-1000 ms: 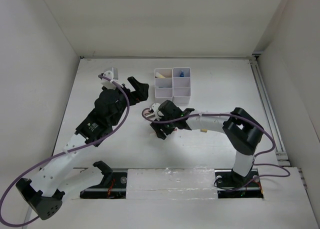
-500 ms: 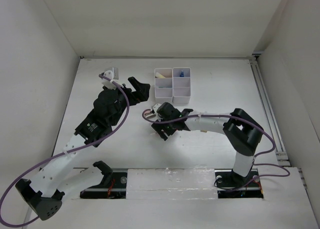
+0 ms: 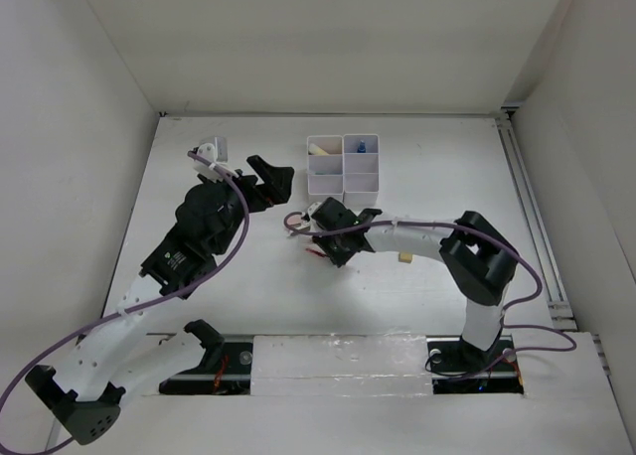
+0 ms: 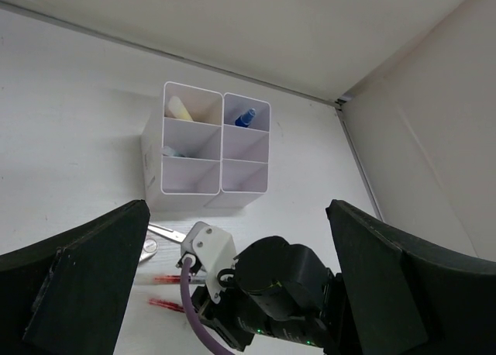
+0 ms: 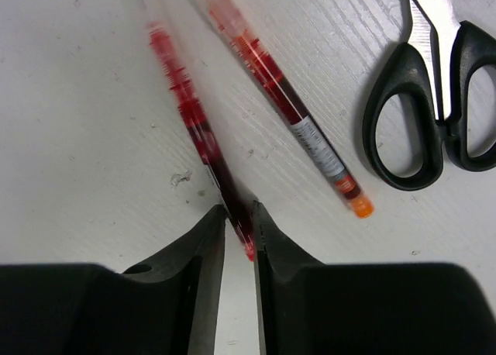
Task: Sort the stationery into containers
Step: Pick up the pen from the center of the board.
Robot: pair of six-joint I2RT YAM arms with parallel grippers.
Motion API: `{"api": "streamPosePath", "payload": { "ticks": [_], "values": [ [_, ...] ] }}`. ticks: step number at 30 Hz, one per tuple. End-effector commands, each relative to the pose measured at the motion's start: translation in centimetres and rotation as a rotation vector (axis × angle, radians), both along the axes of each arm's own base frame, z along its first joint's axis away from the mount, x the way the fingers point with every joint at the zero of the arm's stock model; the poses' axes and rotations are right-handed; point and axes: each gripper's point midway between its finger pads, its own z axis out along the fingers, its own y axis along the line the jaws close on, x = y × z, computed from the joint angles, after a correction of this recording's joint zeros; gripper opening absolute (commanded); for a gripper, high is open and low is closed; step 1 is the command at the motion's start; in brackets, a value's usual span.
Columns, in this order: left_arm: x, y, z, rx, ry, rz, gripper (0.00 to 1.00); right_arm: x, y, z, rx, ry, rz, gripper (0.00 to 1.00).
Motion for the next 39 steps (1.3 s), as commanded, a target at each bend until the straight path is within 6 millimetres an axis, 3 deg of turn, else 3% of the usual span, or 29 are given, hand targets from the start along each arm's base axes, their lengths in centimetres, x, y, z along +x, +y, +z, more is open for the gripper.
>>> {"api": "streamPosePath", "payload": {
  "ticks": [1, 7, 11, 17, 21, 31, 33, 35, 39],
  "values": [
    [-0.1, 0.1, 1.5, -0.024, -0.056, -0.002, 1.00, -2.5, -3.6, -3.6, -0.160, 0.125, -0.019, 0.24],
    [0.1, 1.1, 1.6, -0.012, -0.046, 0.050, 1.00, -3.8, -2.4, -4.0, -0.159, 0.142, 0.029, 0.14],
    [-0.1, 1.2, 1.9, -0.019, -0.054, 0.050, 1.00, -4.2, -1.7, -3.8, -0.155, 0.133, 0.058, 0.00],
    [-0.1, 1.2, 1.9, -0.028, -0.051, 0.050, 1.00, -4.5, -1.4, -2.8, -0.124, 0.093, 0.072, 0.00],
    [-0.2, 1.1, 1.7, -0.032, -0.040, 0.042, 1.00, -3.3, -1.0, 1.1, -0.035, -0.006, -0.003, 0.00],
    [-0.9, -0.7, 1.1, -0.103, -0.021, -0.045, 1.00, -2.2, -1.9, 8.0, 0.111, -0.141, -0.179, 0.00],
    [-1.0, -1.4, 0.1, -0.113, -0.006, -0.077, 1.00, -1.5, -1.2, 10.7, 0.216, -0.178, -0.221, 0.00],
    [-1.0, -2.0, -0.6, -0.127, -0.002, -0.098, 1.00, -0.7, -1.8, 12.6, 0.285, -0.208, -0.272, 0.00],
    [-1.3, -3.3, -0.8, -0.172, -0.025, -0.165, 1.00, -0.6, -0.7, 16.9, 0.460, -0.247, -0.259, 0.00]
  ]
}}
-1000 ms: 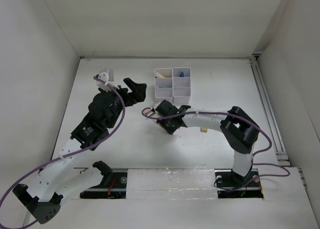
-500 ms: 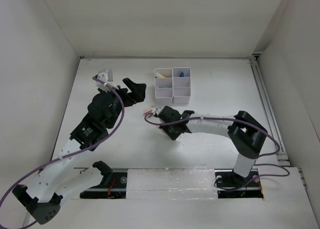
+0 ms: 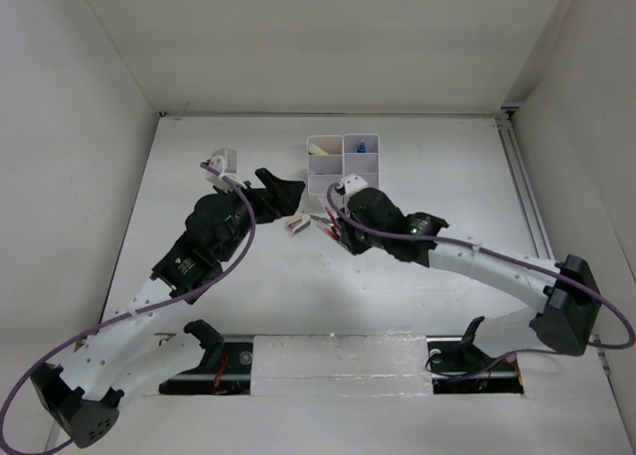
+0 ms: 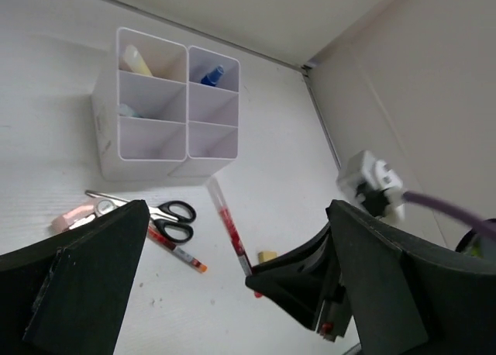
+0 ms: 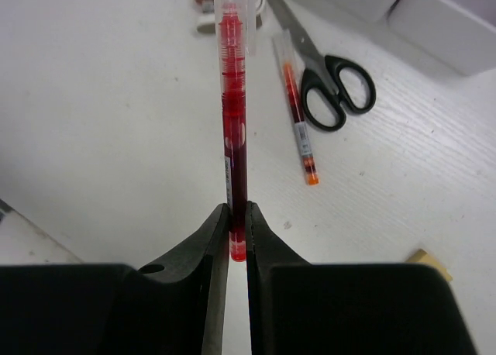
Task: Sort the stationery into containers
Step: Pick up the pen from the center of the board.
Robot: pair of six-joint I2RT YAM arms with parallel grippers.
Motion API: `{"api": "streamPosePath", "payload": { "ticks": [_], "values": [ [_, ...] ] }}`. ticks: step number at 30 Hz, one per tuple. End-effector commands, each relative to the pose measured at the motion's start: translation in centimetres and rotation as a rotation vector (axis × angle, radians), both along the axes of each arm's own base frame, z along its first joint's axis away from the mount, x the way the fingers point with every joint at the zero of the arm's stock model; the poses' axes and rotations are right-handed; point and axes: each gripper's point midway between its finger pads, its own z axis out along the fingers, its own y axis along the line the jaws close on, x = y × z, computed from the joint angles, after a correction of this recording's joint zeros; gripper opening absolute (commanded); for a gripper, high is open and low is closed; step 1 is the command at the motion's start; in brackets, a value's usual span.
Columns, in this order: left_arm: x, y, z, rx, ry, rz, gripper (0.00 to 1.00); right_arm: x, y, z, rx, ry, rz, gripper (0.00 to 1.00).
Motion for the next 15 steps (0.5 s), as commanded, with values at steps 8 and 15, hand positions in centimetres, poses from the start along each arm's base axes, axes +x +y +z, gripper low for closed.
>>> {"api": "streamPosePath", "payload": {
  "ticks": [8, 15],
  "values": [
    [-0.8, -5.5, 2.0, -0.140, -0.089, -0.257, 1.00, -1.3, 2.3, 11.8, 0.448, -0.168, 0.100, 0.00],
    [-0.9, -7.1, 2.6, -0.181, -0.116, -0.334, 0.95, -2.3, 2.1, 14.1, 0.508, -0.192, 0.142, 0.00]
  ]
}}
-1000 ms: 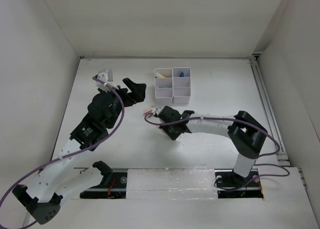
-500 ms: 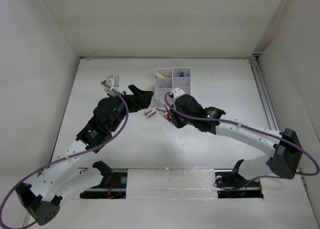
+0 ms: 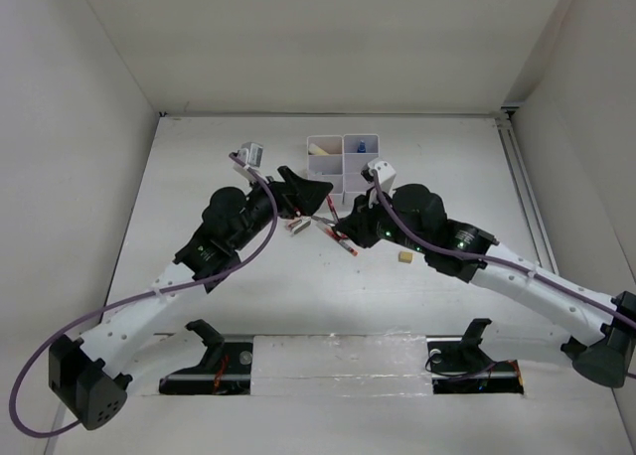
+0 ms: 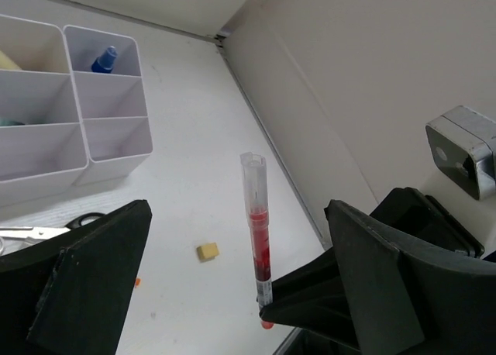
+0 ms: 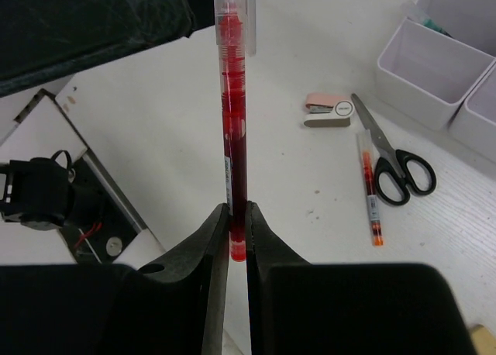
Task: Sort the stationery into containers
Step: Place the pen in the storage box.
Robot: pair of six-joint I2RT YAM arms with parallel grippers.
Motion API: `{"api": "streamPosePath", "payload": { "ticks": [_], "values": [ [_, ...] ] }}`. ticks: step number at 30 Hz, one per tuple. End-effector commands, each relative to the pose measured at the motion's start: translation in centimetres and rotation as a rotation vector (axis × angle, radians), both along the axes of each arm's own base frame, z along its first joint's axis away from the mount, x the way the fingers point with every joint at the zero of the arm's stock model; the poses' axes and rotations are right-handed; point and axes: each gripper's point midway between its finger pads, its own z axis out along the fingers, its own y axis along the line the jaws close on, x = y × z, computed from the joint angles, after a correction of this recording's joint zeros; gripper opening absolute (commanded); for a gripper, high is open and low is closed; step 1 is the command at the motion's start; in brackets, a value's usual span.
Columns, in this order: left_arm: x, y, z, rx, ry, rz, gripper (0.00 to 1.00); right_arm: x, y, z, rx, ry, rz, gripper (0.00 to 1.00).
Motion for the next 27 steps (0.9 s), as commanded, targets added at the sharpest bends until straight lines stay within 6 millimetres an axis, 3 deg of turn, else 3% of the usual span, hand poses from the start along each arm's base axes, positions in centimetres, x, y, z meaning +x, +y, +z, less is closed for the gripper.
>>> {"api": "streamPosePath", "payload": {
  "ticks": [1, 6, 7, 10, 11, 15, 16, 17, 19, 20, 21, 22, 25, 27],
  "values": [
    [-0.6, -1.2, 2.0, -0.066, -0.065, -0.069, 0.95, -0.5, 0.7, 2.9, 0.094, -0.040, 0.049, 0.00],
    [-0.5, -2.1, 2.6, -0.087, -0.082, -0.105, 0.74, -0.7, 1.0, 3.8, 0.119, -0.053, 0.068, 0.00],
    [-0.5, -2.4, 2.1, -0.080, -0.072, -0.119, 0.57, -0.7, 1.0, 3.8, 0.119, -0.053, 0.068, 0.00],
    [-0.3, -2.8, 1.8, -0.079, -0.056, -0.128, 0.38, -0.5, 0.9, 3.3, 0.110, -0.051, 0.053, 0.00],
    [-0.1, -2.9, 1.5, -0.074, -0.049, -0.128, 0.24, -0.5, 0.9, 3.3, 0.110, -0.051, 0.053, 0.00],
    [0.7, -2.8, 1.8, -0.049, -0.060, -0.101, 0.00, -0.4, 0.8, 3.3, 0.103, -0.060, 0.054, 0.03],
    [1.1, -2.8, 1.7, -0.023, -0.065, -0.088, 0.00, -0.4, 0.5, 3.1, 0.100, -0.061, 0.043, 0.15],
    [1.5, -2.5, 1.7, -0.013, -0.073, -0.060, 0.00, -0.4, 0.0, 3.3, 0.105, -0.070, 0.029, 0.60],
    [2.5, -2.3, 1.1, 0.020, -0.074, -0.019, 0.00, 0.3, -1.3, 2.3, 0.076, -0.076, -0.045, 1.00],
    [3.1, -2.1, 1.1, 0.044, -0.092, 0.006, 0.00, 0.5, -2.2, 2.9, 0.079, -0.092, -0.083, 1.00],
    [4.1, -1.5, 0.6, 0.063, -0.088, 0.063, 0.00, 0.6, -3.2, 1.8, 0.046, -0.071, -0.125, 1.00],
    [5.0, -1.5, 0.2, 0.081, -0.088, 0.092, 0.00, 1.7, -4.7, 1.7, 0.026, -0.083, -0.207, 1.00],
    [7.6, -0.9, -0.9, 0.131, -0.100, 0.199, 0.00, 2.0, -7.5, 1.0, -0.008, -0.074, -0.308, 1.00],
    [8.9, -0.6, -0.1, 0.112, -0.150, 0.262, 0.00, 2.0, -8.9, 1.0, 0.007, -0.076, -0.347, 1.00]
  ]
}}
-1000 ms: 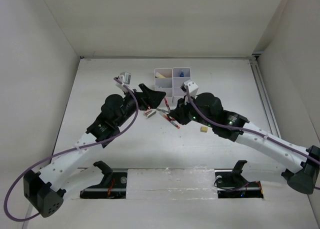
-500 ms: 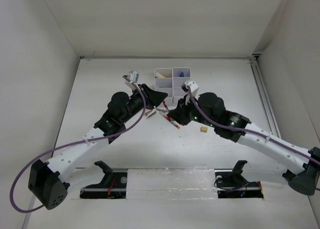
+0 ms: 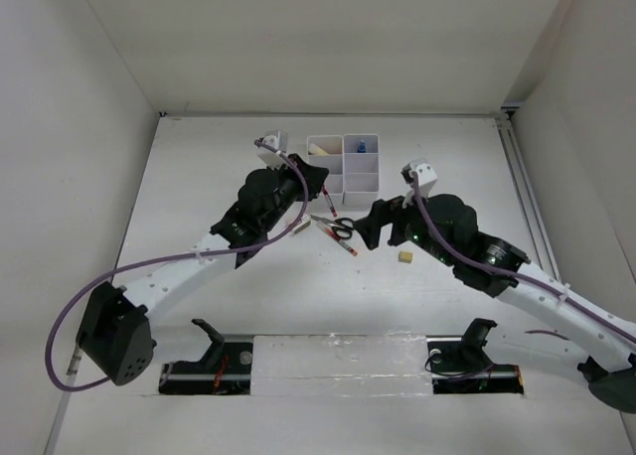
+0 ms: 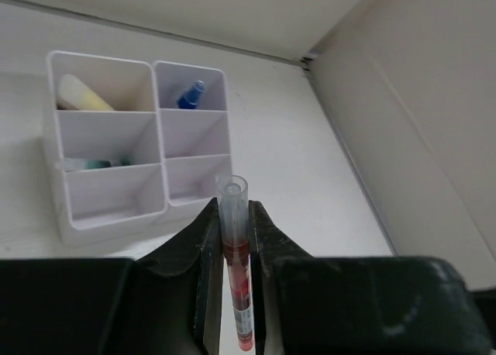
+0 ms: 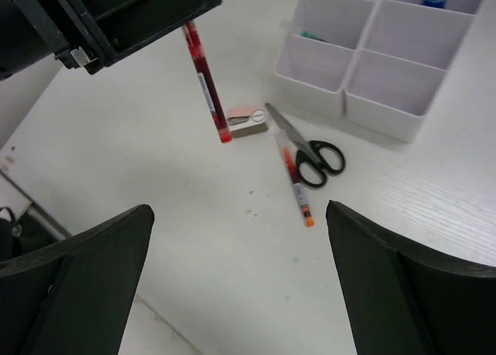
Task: Sort the stationery into containers
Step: Place the pen in the storage box.
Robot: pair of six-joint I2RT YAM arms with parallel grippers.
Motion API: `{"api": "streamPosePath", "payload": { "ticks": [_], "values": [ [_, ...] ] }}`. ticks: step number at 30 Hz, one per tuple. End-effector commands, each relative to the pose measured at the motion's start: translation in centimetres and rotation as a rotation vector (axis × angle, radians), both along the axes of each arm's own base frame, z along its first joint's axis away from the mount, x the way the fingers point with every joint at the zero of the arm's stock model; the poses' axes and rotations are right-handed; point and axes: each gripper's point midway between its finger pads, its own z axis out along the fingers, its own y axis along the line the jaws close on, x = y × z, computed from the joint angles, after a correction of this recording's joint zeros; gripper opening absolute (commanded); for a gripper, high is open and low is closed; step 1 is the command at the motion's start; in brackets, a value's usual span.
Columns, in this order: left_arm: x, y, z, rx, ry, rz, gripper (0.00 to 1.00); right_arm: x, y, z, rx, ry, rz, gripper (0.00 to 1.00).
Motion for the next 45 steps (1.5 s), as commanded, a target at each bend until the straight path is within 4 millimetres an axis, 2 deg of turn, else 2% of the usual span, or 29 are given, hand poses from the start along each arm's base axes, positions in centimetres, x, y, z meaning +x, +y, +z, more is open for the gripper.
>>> {"api": "streamPosePath", "payload": {
  "ticks": [1, 2, 3, 4, 5, 6, 7, 8, 9, 11, 12, 13, 15, 16, 20, 22, 23, 25, 26, 27, 28, 30, 33, 34, 37, 38, 40, 44, 45],
  "values": [
    [3.4, 2.0, 3.3, -0.013, -0.154, 0.190, 0.00, 0.6, -3.3, 0.1, -0.002, -0.013, -0.133, 1.00],
    [4.7, 2.3, 2.3, -0.005, -0.147, 0.228, 0.00, 0.7, -3.7, 0.5, 0.010, -0.022, -0.144, 1.00],
    [5.7, 2.7, 3.1, -0.029, -0.170, 0.271, 0.00, 0.3, -4.1, 0.1, 0.010, -0.022, -0.144, 1.00],
    [6.8, 3.5, 2.8, -0.020, -0.161, 0.328, 0.00, 0.2, -4.3, 0.1, 0.009, -0.021, -0.144, 1.00],
    [8.4, 3.8, 1.5, -0.029, -0.122, 0.368, 0.00, 0.0, -4.1, -0.7, -0.002, -0.008, -0.131, 1.00],
    [9.1, 3.9, 2.5, -0.051, -0.142, 0.397, 0.00, -0.3, -4.2, -1.0, -0.001, -0.004, -0.120, 1.00],
    [9.6, 4.0, 2.6, -0.060, -0.150, 0.423, 0.00, -0.4, -4.2, -0.8, 0.013, -0.005, -0.123, 1.00],
    [10.2, 4.2, 2.8, -0.061, -0.161, 0.447, 0.00, -0.6, -4.2, -1.7, -0.004, 0.013, -0.113, 1.00],
    [10.9, 3.9, 2.1, -0.059, -0.159, 0.459, 0.00, -0.9, -4.2, -1.5, 0.005, 0.010, -0.103, 1.00],
    [12.0, 3.5, 2.8, -0.070, -0.167, 0.479, 0.00, -0.7, -4.4, -2.4, -0.012, 0.023, -0.112, 1.00],
    [12.9, 2.9, 1.4, -0.047, -0.148, 0.478, 0.00, -0.9, -4.4, -2.2, -0.003, 0.020, -0.103, 1.00],
    [13.8, 2.9, 2.3, -0.057, -0.168, 0.490, 0.00, -1.0, -4.5, -2.4, -0.010, 0.025, -0.103, 1.00],
    [14.7, 2.5, 1.6, -0.035, -0.164, 0.499, 0.00, -1.0, -4.5, -2.4, -0.010, 0.026, -0.103, 1.00],
    [15.4, 2.2, 0.2, -0.015, -0.146, 0.507, 0.00, -1.0, -4.5, -2.4, -0.010, 0.026, -0.103, 1.00],
    [16.3, 1.7, -0.3, -0.030, -0.187, 0.510, 0.00, -1.1, -4.4, -2.9, -0.022, 0.028, -0.092, 1.00],
    [16.7, 1.7, -0.9, -0.019, -0.187, 0.523, 0.00, -1.2, -4.2, -2.6, -0.011, 0.025, -0.078, 1.00],
    [17.1, 1.6, -1.8, -0.006, -0.175, 0.533, 0.00, -1.3, -4.0, -3.1, -0.016, 0.033, -0.068, 1.00],
    [17.6, 1.3, -1.6, -0.002, -0.187, 0.534, 0.00, -1.3, -3.9, -2.9, -0.016, 0.024, -0.056, 1.00],
    [17.8, 1.2, -2.6, 0.021, -0.178, 0.533, 0.00, -1.5, -3.7, -2.9, -0.013, 0.027, -0.045, 1.00],
    [18.1, 1.0, -2.5, 0.018, -0.181, 0.533, 0.00, -1.5, -3.7, -2.9, -0.020, 0.021, -0.042, 1.00],
    [18.2, 1.0, -1.9, 0.007, -0.190, 0.534, 0.00, -1.6, -3.5, -3.2, -0.024, 0.031, -0.027, 1.00],
    [18.5, 0.8, -3.1, 0.035, -0.179, 0.533, 0.00, -1.6, -3.2, -3.0, -0.015, 0.027, -0.017, 1.00],
    [18.6, 0.7, -3.6, 0.034, -0.170, 0.532, 0.01, -1.7, -3.1, -3.2, -0.019, 0.023, -0.005, 1.00],
    [18.6, 0.7, -3.6, 0.034, -0.170, 0.532, 0.11, -1.7, -3.1, -3.2, -0.019, 0.023, -0.005, 1.00],
    [18.2, 0.7, -4.8, 0.034, -0.158, 0.522, 0.27, -1.6, -2.8, -3.2, -0.023, 0.020, 0.006, 1.00],
    [18.1, 0.8, -5.2, 0.041, -0.152, 0.521, 0.33, -1.6, -2.8, -3.9, -0.037, 0.032, 0.006, 1.00],
    [17.7, 0.9, -4.6, 0.019, -0.159, 0.513, 0.35, -1.5, -2.5, -4.0, -0.035, 0.034, 0.015, 1.00],
    [17.2, 0.7, -4.9, 0.013, -0.155, 0.490, 0.44, -1.3, -1.9, -4.4, -0.041, 0.044, 0.025, 1.00],
    [17.1, 0.8, -4.3, 0.003, -0.163, 0.491, 0.44, -1.3, -1.9, -4.4, -0.041, 0.044, 0.025, 1.00]
  ]
}}
